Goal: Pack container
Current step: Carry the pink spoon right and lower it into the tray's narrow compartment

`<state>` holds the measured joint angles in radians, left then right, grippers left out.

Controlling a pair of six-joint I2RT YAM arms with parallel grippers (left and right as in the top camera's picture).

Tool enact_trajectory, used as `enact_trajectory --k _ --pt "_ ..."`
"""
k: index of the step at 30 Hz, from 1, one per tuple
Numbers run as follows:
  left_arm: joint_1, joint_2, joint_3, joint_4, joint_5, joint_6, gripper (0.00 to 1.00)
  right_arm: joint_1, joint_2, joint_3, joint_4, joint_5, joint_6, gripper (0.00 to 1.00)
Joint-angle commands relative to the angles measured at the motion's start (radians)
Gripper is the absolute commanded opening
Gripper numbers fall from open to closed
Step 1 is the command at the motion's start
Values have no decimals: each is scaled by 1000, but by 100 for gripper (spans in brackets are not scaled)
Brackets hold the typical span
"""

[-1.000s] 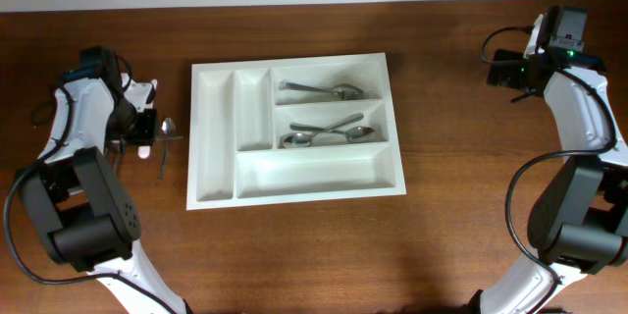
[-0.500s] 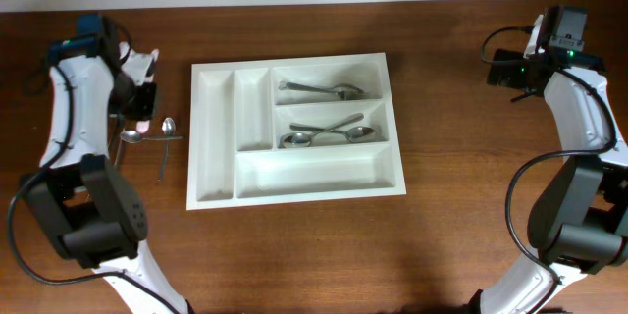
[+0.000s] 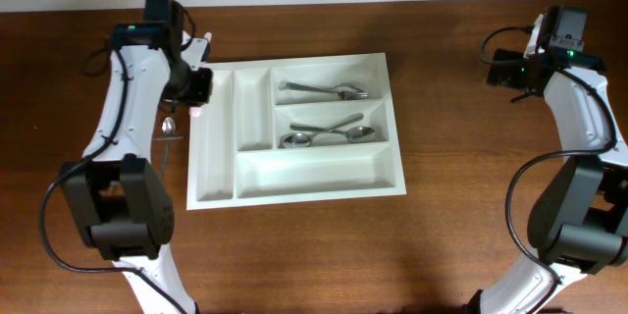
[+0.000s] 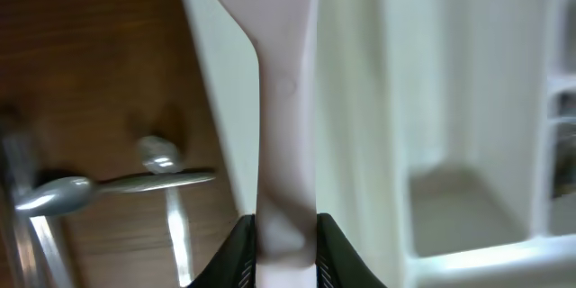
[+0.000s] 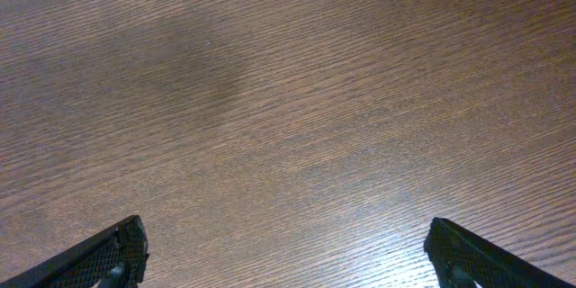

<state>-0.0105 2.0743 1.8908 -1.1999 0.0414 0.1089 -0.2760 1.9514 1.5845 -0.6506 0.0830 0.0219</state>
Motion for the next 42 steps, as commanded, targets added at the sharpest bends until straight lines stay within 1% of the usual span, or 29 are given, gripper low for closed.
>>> enact_trajectory --k 1,4,6,11,13,18,24,32,35,38,39,41,42 --pt "-34 7 18 14 76 -146 2 1 3 16 -1 15 0 99" --pt "-71 7 17 27 75 -254 2 0 3 16 -1 15 1 99" --pt "-92 7 17 34 75 -295 2 1 3 16 -1 15 0 99" --pt "-148 7 15 35 74 -312 2 0 3 16 -1 15 0 99" --pt "-164 8 10 29 63 -353 2 0 3 16 -1 15 0 99" --pt "-172 29 7 -14 56 -412 2 0 3 16 -1 15 0 99" --pt "-172 81 7 -62 57 -412 2 1 3 16 -1 15 1 99" --pt "-175 119 7 -74 84 -412 2 0 3 16 -1 15 1 99" --pt "-177 120 7 -69 84 -412 11 0 3 16 -1 15 1 99" --pt "-177 120 7 -68 83 -412 14 0 3 16 -1 15 1 99" --pt "-177 120 7 -68 83 -411 17 0 3 16 -1 15 1 99" --pt "-177 120 7 -65 83 -412 17 0 3 16 -1 15 1 99" --pt "-177 120 7 -64 83 -412 20 0 3 16 -1 15 1 99"
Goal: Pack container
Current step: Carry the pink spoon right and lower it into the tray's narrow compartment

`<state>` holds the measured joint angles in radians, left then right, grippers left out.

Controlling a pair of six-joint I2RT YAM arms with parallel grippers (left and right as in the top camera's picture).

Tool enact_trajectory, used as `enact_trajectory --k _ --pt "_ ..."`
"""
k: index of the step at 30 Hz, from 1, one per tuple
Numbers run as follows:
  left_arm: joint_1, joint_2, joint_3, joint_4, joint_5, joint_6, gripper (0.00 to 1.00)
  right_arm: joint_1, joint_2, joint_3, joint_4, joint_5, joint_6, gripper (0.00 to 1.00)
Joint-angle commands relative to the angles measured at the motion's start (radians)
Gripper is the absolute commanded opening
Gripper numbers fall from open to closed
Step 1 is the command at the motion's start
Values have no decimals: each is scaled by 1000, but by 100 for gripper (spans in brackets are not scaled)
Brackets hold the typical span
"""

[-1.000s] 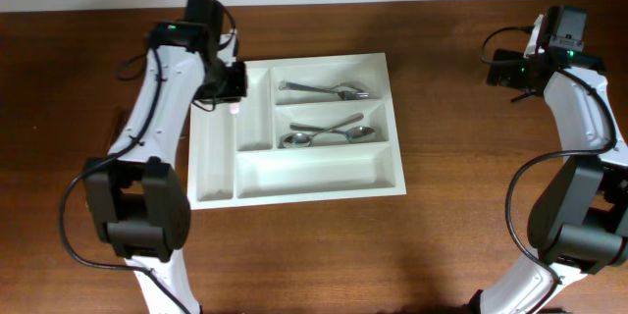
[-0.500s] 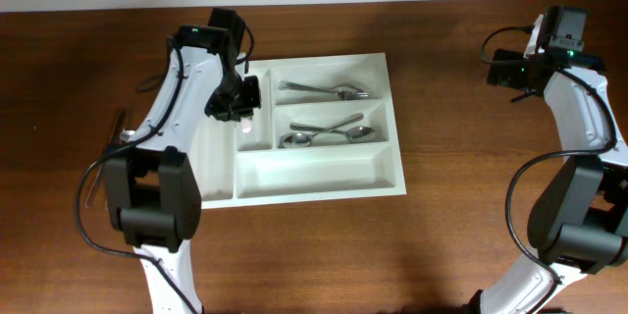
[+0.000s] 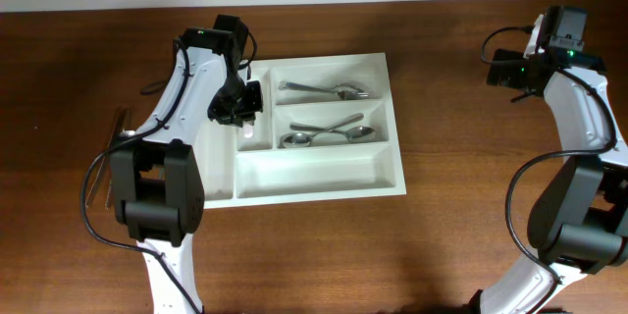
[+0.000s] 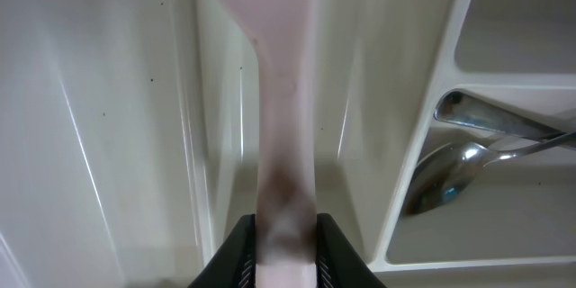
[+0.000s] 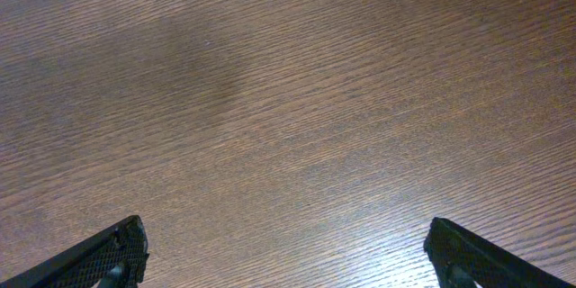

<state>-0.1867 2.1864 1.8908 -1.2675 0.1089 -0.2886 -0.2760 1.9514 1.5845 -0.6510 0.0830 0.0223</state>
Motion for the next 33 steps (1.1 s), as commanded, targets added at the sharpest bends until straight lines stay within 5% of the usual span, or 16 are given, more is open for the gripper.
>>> enact_trajectory --k 1,6,15,33 --pt "0 8 7 5 16 -14 23 1 3 16 0 15 0 99" --pt "0 8 7 18 16 -14 45 1 3 16 0 15 0 99" --pt "34 7 21 23 -50 -14 49 0 3 16 0 15 0 99" --pt "447 -16 84 20 -215 59 60 1 3 16 0 15 0 99"
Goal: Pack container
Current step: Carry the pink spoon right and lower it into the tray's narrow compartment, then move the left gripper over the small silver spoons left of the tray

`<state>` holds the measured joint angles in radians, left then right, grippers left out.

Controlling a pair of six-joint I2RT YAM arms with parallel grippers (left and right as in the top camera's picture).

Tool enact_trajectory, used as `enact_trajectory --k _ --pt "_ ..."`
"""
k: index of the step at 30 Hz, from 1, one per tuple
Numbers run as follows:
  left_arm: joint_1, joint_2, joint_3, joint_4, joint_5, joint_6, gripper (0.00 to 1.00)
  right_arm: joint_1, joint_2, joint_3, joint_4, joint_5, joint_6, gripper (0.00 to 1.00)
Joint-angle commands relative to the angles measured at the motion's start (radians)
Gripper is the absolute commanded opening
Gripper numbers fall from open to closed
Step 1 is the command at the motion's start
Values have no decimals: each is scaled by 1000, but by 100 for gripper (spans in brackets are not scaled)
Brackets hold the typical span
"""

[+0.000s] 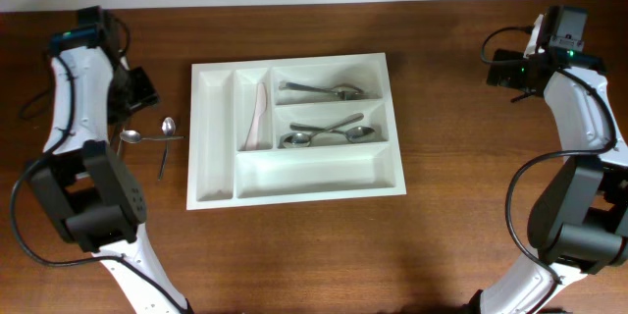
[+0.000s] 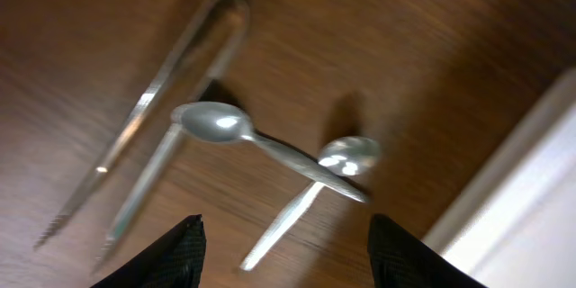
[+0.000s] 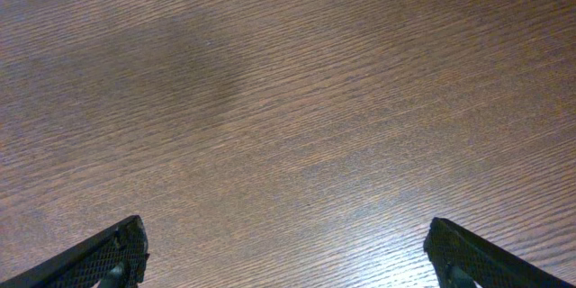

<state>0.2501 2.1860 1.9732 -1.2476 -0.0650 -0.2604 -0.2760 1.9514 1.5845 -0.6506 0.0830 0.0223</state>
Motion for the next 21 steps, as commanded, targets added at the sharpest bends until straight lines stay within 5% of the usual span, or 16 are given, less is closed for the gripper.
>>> enact_trajectory --k 1,13,21 --pt "18 -13 1 0 -69 32 60 0 3 16 -1 15 0 99" --pt "37 46 -26 91 -179 301 60 0 3 16 -1 15 0 99" --pt "37 140 -32 194 -179 323 60 0 3 16 -1 15 0 99"
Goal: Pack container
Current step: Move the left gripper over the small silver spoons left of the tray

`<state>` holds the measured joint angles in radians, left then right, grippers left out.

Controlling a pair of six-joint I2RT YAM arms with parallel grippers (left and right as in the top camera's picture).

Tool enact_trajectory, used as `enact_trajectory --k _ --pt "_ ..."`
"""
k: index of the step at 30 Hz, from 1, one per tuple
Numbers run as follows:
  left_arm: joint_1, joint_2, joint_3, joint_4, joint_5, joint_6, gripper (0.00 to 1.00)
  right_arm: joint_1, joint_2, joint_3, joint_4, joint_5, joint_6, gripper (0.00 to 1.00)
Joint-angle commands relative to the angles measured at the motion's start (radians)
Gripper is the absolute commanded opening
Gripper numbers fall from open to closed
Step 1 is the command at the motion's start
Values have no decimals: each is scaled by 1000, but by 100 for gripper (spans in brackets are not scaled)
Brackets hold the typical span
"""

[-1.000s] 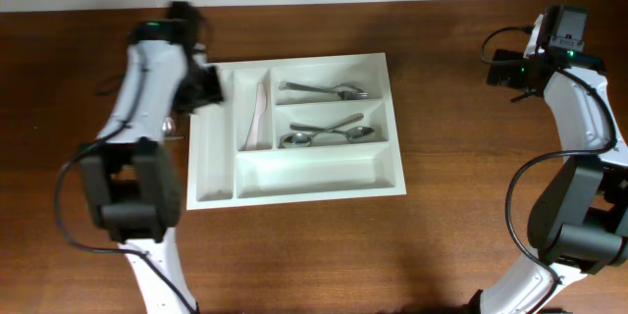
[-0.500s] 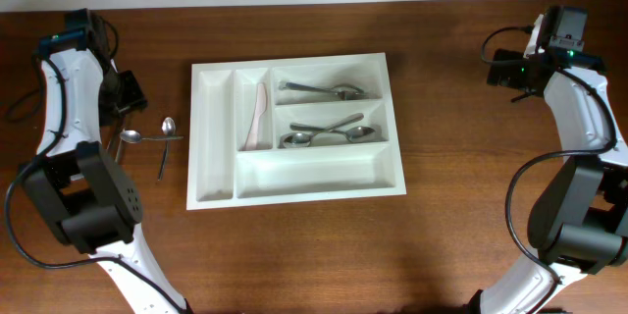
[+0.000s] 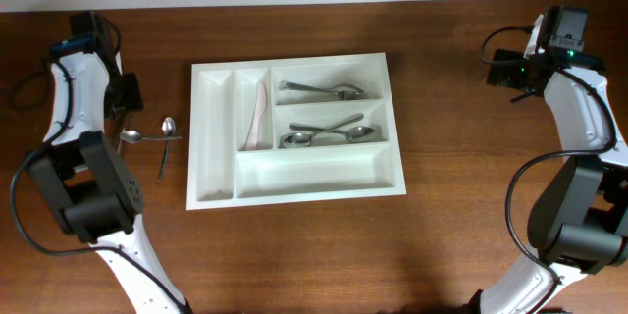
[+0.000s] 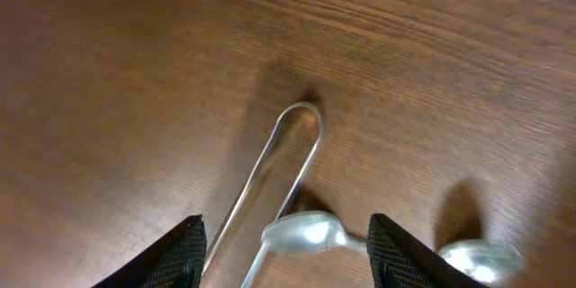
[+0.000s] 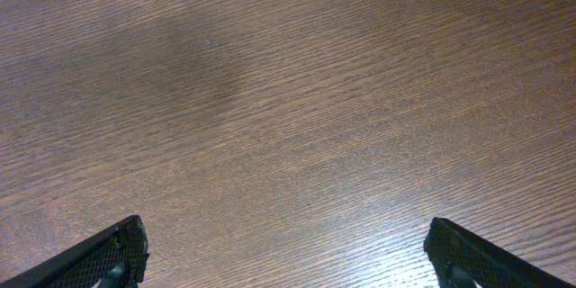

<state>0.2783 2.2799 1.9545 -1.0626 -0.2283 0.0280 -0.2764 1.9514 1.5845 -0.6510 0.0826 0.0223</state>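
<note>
The white cutlery tray (image 3: 294, 199) sits mid-table. A pale pink utensil (image 3: 259, 116) lies in its narrow second slot. Spoons fill the upper right slot (image 3: 324, 89) and the middle right slot (image 3: 330, 134). Left of the tray, two loose spoons (image 3: 162, 135) lie crossed on the wood. My left gripper (image 3: 126, 98) hovers open just above them. In the left wrist view a spoon bowl (image 4: 302, 232) lies between the open fingers (image 4: 286, 254), with metal tongs (image 4: 281, 160) beyond. My right gripper (image 3: 505, 67) is open over bare wood (image 5: 286, 254).
The tray's long front compartment (image 3: 316, 171) and far-left slot (image 3: 209, 147) hold nothing. The right arm stands at the far right of the table, well away from the tray.
My left gripper shifted a little over the loose cutlery and turned; its view now centres on the tongs' bend with a spoon bowl between the fingers. The right arm has not moved.
My left gripper was shut on the pink utensil at the tray's left edge, then held it over the narrow slot. Later the utensil lay in that slot and the gripper was open above the loose spoons, where it still hovers.
</note>
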Motion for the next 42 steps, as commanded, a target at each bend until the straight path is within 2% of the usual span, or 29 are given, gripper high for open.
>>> enact_trajectory --k 1,14,17,22,28,42 --pt "8 58 -14 12 -16 35 60 1 3 16 0 16 0 99" --pt "8 93 -16 44 0 42 58 1 3 16 0 16 0 99" --pt "8 94 -23 60 8 42 54 1 3 16 0 16 0 99" --pt "8 95 -23 62 14 42 38 1 3 16 0 16 0 99" --pt "8 95 -23 65 27 42 28 1 3 16 0 16 0 99" --pt "8 95 -23 63 103 41 28 1 3 16 0 16 0 99"
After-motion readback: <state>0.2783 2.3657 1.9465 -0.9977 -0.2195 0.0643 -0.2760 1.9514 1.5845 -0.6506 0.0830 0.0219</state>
